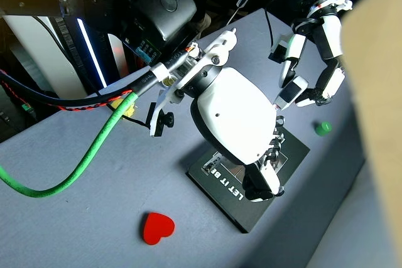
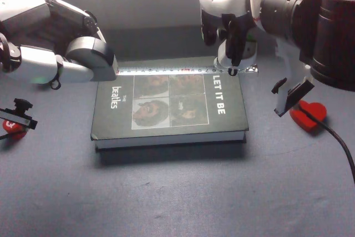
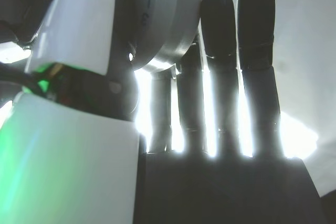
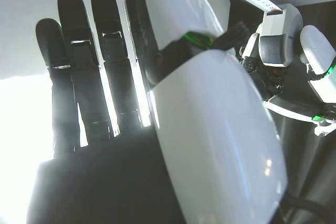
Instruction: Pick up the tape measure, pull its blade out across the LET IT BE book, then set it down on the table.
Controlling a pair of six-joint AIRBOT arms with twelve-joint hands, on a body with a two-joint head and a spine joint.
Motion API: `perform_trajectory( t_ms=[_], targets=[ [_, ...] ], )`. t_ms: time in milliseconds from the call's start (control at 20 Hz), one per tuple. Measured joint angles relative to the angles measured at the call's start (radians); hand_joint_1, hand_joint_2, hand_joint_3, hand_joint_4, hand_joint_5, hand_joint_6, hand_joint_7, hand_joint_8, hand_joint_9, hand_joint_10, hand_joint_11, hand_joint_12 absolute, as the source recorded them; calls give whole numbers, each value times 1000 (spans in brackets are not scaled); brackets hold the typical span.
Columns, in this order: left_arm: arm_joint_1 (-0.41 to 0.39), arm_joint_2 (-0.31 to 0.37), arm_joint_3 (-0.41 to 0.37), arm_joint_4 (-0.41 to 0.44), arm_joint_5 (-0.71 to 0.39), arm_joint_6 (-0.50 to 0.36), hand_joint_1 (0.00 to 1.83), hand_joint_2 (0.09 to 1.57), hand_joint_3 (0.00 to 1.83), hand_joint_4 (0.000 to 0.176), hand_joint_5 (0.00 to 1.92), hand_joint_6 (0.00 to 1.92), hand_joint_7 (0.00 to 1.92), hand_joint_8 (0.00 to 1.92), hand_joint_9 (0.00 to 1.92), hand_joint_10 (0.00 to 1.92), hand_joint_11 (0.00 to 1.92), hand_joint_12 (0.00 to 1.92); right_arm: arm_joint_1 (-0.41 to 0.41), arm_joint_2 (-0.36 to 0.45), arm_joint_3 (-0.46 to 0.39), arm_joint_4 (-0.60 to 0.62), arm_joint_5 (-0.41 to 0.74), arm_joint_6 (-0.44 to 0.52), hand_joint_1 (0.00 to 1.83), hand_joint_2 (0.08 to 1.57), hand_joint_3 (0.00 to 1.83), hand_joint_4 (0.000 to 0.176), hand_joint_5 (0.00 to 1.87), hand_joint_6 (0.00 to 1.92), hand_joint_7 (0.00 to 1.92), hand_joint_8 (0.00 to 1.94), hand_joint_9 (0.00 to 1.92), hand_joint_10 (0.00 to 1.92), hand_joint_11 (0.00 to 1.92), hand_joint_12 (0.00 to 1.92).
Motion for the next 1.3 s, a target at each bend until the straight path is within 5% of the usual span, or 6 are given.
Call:
perform_trajectory(
  t_ms=[1300],
  targets=[
    [0,-1,1,-4,-3,0,1370,1138,0,0,847,1008,951,1058,883,1319,824,1171,-50,-33,0,-53,3,24,1027,1119,0,0,883,13,909,7,845,91,393,1095]
  ],
)
